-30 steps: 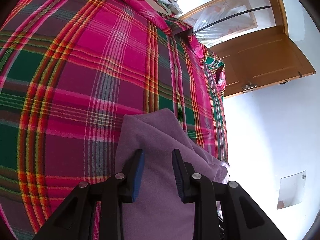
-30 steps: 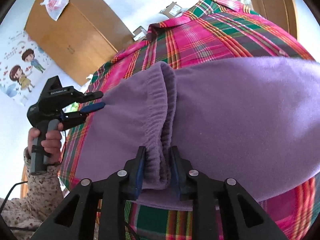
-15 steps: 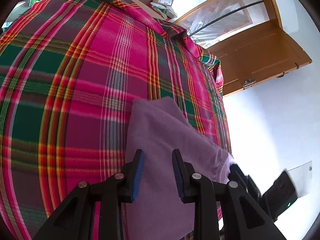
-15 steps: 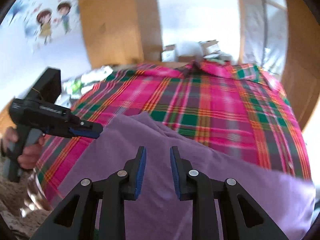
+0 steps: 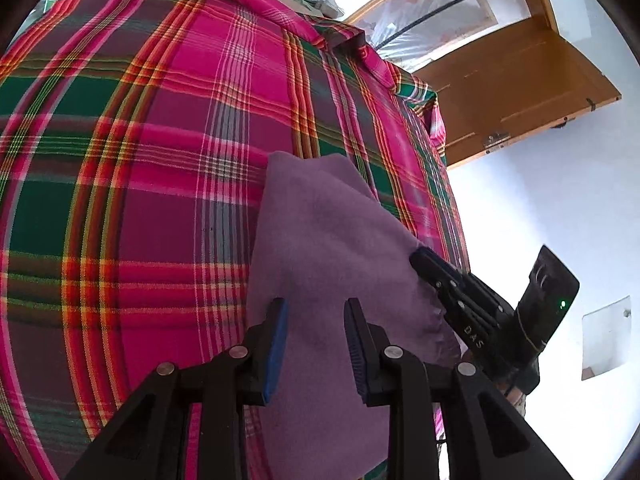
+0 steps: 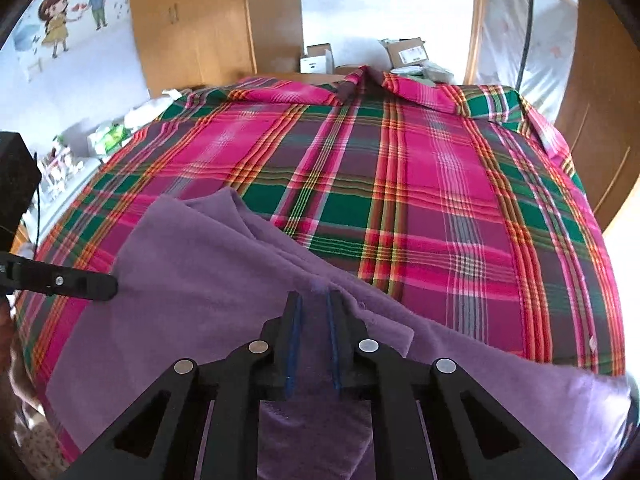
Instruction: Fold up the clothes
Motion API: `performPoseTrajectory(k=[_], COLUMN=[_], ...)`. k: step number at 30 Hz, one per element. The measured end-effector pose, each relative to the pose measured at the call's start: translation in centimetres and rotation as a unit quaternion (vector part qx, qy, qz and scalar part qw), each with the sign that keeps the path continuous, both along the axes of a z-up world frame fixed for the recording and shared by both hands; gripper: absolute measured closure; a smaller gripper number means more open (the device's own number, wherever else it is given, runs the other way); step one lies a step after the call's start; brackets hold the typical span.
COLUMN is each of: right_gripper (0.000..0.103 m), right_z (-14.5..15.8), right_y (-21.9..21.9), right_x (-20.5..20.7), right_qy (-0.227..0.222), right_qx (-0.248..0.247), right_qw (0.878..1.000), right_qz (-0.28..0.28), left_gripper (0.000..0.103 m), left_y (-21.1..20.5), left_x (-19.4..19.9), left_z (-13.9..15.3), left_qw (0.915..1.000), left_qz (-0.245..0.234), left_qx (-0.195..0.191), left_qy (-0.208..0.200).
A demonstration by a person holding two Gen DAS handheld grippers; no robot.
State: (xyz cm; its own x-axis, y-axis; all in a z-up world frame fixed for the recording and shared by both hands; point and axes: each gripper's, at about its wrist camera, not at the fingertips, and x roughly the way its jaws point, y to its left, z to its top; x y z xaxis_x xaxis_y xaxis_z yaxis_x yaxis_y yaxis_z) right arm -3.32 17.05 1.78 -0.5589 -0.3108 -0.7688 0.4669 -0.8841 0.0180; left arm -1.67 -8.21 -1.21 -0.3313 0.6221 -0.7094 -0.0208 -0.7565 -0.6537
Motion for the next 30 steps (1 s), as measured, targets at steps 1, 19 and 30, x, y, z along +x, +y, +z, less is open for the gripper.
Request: performPoseTrajectory(k=[1,19,30], right_gripper=[0.092,0.09,0.09], right_z=[-0.1,2.2,0.0], right_y=[0.0,0.9,2.7], right_x=[-0.2,7.4,11.7], right_qy=[0.0,0.031,0.025], right_qx=[0.002,-0.026,-0.031], right_qw=[1.0,0.998,0.999], right_qz=[0.003,0.042,0.033], left_gripper=[0.074,0.074,0.074], left_y=[0.1,2.0,1.6], left_x=[0.3,5.0,7.4], left_z=[0.0,1.1,0.8], left_qw=[1.0,0.9955,0.9951], left_qz=[-0.004,-0.079,-0.091], left_qx=[-0.002,-0.048,-0.031], left_qy=[0.001,0.02,0.019])
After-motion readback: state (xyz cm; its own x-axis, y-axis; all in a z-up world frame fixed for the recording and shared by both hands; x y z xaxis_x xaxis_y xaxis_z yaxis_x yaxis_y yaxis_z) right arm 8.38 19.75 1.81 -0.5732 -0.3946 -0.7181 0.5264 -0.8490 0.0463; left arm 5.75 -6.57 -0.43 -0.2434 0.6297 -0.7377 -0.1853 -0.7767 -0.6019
